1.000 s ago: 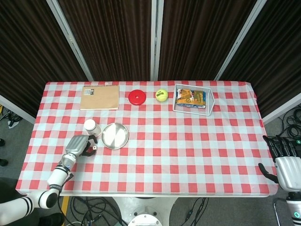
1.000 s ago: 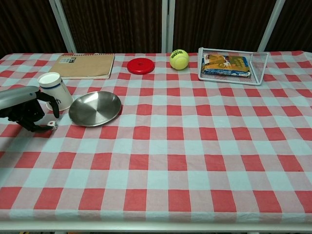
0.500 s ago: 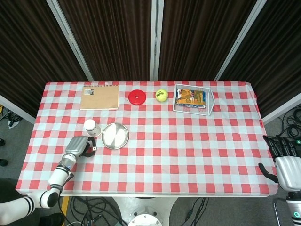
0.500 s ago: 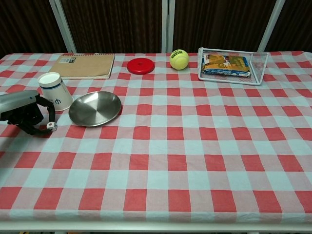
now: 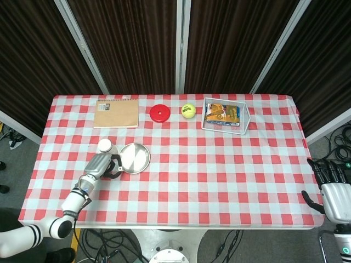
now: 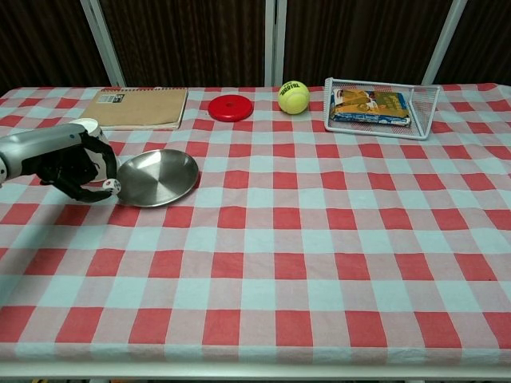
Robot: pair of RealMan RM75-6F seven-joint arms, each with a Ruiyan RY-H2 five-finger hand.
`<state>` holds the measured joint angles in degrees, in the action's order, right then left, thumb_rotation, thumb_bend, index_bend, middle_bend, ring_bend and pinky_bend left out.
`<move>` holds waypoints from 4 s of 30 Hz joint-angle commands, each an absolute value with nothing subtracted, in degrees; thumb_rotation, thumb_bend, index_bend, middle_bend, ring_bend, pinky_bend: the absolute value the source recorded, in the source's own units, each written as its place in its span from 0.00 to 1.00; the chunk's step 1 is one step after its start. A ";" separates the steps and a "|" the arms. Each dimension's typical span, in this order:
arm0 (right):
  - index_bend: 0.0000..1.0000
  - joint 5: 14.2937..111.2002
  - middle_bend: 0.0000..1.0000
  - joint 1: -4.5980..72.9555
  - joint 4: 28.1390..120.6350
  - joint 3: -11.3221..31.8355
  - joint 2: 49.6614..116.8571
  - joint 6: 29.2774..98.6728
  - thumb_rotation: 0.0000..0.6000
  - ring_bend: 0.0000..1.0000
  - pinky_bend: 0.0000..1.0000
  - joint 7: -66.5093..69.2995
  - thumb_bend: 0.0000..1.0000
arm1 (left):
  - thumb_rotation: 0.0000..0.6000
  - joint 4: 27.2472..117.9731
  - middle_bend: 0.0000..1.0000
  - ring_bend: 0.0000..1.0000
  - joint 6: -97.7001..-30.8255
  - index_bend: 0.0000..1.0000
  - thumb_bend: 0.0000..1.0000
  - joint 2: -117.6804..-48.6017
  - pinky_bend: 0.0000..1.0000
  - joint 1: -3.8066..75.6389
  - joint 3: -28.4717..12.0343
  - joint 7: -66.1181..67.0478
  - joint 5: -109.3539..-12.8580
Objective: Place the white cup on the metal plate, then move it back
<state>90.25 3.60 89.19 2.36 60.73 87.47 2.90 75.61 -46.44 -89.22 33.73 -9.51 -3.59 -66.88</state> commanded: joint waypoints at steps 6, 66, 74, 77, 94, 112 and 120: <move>0.00 90.47 0.16 3.12 89.42 2.28 60.47 88.30 1.00 0.00 0.06 2.89 0.22 | 1.00 75.09 0.89 0.91 -44.09 0.54 0.36 -92.00 0.87 39.81 -12.20 9.59 -56.34; 0.01 89.68 0.17 2.64 89.42 2.21 60.71 87.79 1.00 0.00 0.10 2.38 0.22 | 1.00 55.26 0.23 0.13 -47.82 0.42 0.16 -96.98 0.24 33.61 -15.06 -34.03 -67.43; 0.01 89.80 0.17 2.77 89.43 2.25 60.72 87.65 1.00 0.00 0.10 2.35 0.22 | 1.00 57.22 0.31 0.13 -47.07 0.51 0.33 -94.86 0.26 34.03 -15.50 -35.07 -68.54; 0.01 89.68 0.17 2.74 89.32 2.28 60.72 87.64 1.00 0.00 0.10 2.42 0.22 | 1.00 60.55 0.32 0.13 -47.26 0.51 0.35 -92.76 0.27 34.11 -15.94 -36.29 -69.46; 0.01 89.02 0.17 2.88 88.77 2.47 60.91 87.08 1.00 0.00 0.10 3.17 0.22 | 1.00 68.20 0.32 0.13 -45.52 0.50 0.35 -92.87 0.23 39.37 -15.12 -27.66 -70.87; 0.01 89.01 0.17 3.01 87.89 2.38 61.40 86.70 1.00 0.00 0.10 3.77 0.22 | 1.00 68.18 0.32 0.13 -46.28 0.50 0.35 -95.53 0.20 39.50 -13.44 -23.19 -70.18; 0.01 88.92 0.17 2.94 88.37 2.45 61.26 86.84 1.00 0.00 0.10 3.23 0.22 | 1.00 66.49 0.31 0.13 -46.10 0.50 0.35 -96.60 0.20 40.42 -12.73 -19.98 -70.20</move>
<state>88.92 2.95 88.34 2.45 61.27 86.83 3.26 67.39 -46.15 -96.20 40.17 -12.65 -20.84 -70.74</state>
